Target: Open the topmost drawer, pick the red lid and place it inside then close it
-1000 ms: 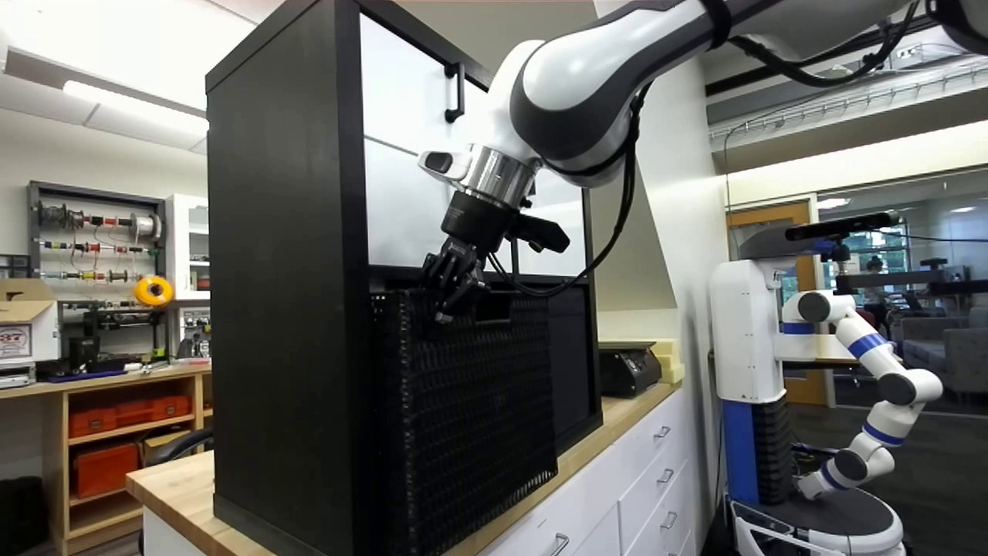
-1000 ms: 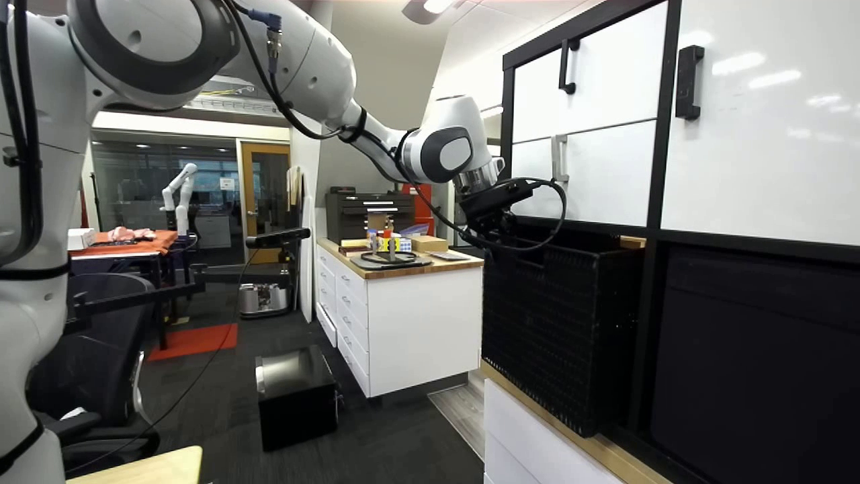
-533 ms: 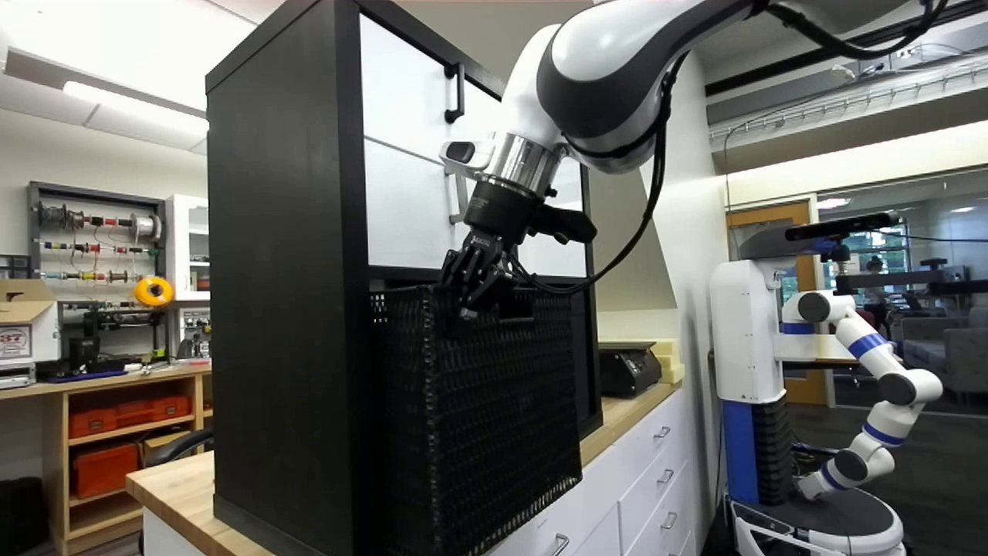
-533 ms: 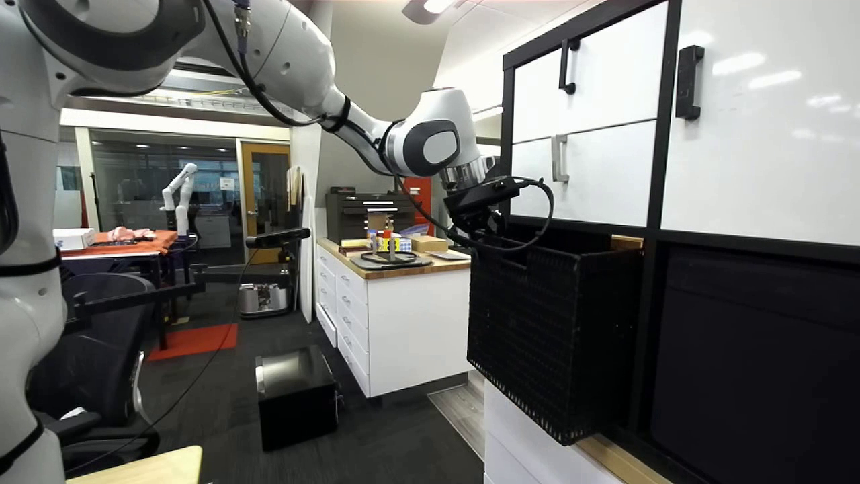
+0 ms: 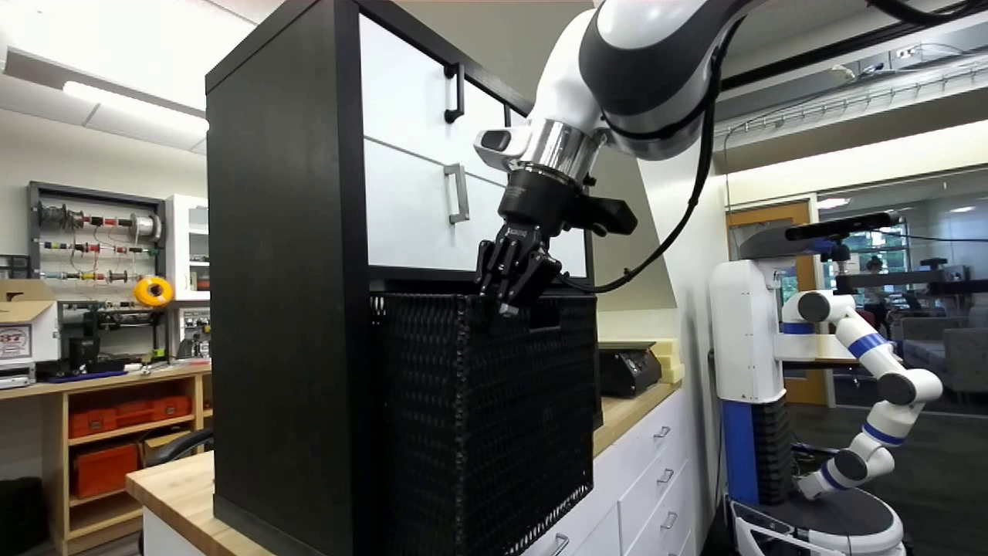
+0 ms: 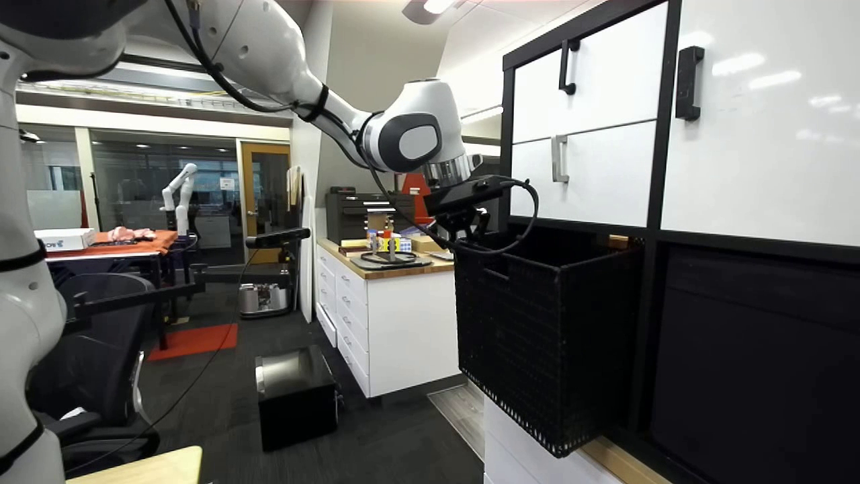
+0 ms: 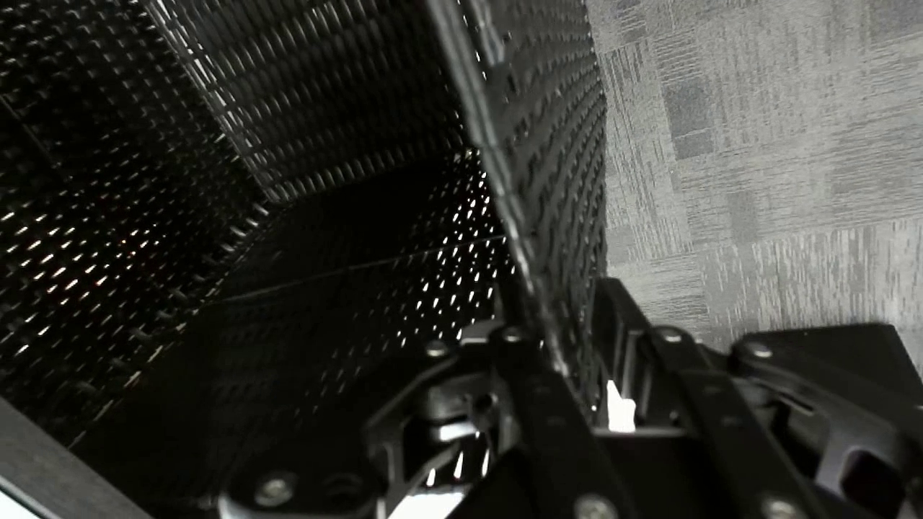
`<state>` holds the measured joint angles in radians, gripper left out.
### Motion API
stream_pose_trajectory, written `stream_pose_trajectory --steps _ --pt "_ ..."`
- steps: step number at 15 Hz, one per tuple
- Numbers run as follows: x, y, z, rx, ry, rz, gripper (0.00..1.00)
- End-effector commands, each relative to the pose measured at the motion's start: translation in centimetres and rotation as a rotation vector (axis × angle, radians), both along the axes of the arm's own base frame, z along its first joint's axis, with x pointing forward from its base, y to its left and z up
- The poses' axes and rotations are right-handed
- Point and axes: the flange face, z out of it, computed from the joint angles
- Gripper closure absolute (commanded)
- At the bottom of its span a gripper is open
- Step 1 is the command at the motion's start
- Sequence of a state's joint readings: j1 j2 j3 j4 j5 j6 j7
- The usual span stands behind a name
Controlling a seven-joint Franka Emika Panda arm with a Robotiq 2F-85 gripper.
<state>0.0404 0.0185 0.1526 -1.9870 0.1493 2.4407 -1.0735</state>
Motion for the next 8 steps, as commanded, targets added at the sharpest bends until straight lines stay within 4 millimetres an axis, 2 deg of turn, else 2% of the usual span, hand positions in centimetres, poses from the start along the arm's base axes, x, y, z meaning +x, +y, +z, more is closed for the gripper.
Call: stream_pose_trajectory --steps 1,6,8 --pt "-2.4 -0.9 1.6 0.046 0.001 -0.045 0.38" --pt "-2.4 -2.2 3.5 0.151 0.107 -0.200 0.07" --pt "-2.2 -3.0 4.1 0.196 0.170 -0.268 0.00"
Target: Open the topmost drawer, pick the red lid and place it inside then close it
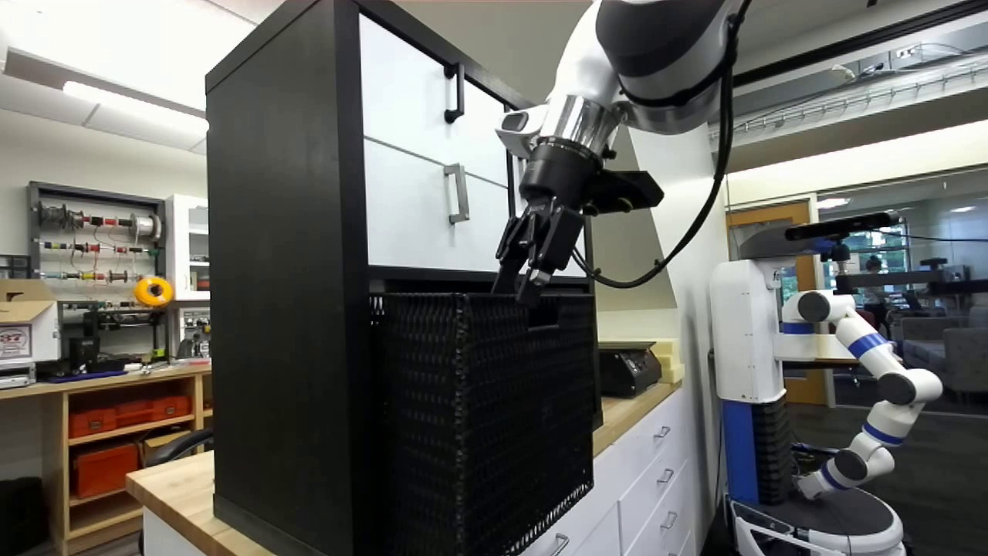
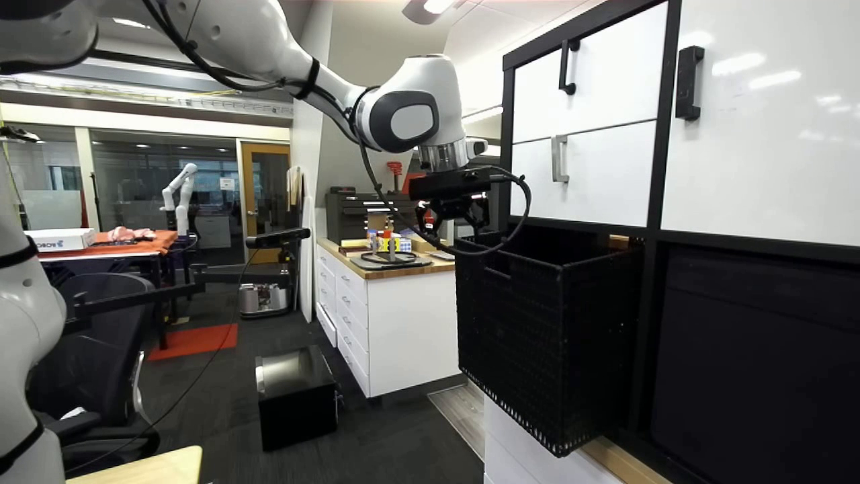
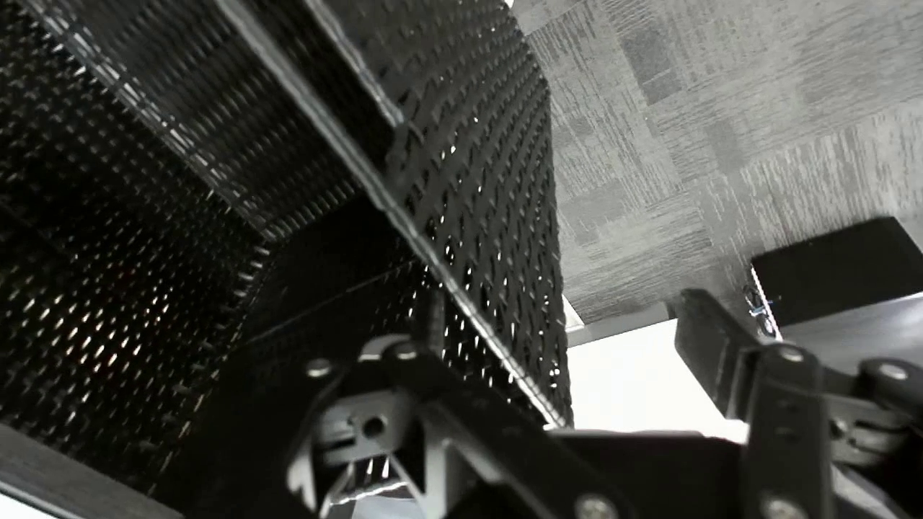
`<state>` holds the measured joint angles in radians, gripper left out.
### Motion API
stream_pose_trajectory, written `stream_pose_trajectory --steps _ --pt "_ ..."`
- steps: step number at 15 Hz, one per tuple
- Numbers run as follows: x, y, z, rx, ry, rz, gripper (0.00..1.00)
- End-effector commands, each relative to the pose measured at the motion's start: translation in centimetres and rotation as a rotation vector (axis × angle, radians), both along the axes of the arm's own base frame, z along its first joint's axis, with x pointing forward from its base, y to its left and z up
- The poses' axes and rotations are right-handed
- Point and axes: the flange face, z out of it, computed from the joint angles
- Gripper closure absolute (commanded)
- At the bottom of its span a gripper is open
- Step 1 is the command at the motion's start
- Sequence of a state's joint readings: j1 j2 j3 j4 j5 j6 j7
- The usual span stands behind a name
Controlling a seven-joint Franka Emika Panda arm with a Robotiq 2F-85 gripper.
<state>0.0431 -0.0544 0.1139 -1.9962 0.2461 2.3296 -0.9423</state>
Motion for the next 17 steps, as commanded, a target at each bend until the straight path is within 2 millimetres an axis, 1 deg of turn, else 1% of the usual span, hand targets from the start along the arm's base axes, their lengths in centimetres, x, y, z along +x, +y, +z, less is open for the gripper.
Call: stream_pose_trajectory --steps 1,4,10,12,14,15,17 --pt "-0.3 -1.6 2.0 0.092 0.110 -0.135 0.00" --pt "-0.1 -2.6 3.4 0.151 0.190 -0.252 0.00" --pt "-0.3 -3.9 4.8 0.234 0.315 -0.519 0.00" --pt "-0.5 -4.1 4.8 0.247 0.339 -0.590 0.00" --pt "-0.8 -4.0 4.3 0.234 0.359 -0.639 0.00" --pt "-0.2 -3.7 4.1 0.237 0.322 -0.583 0.00" --pt "-0.2 -3.7 3.9 0.236 0.326 -0.586 0.00"
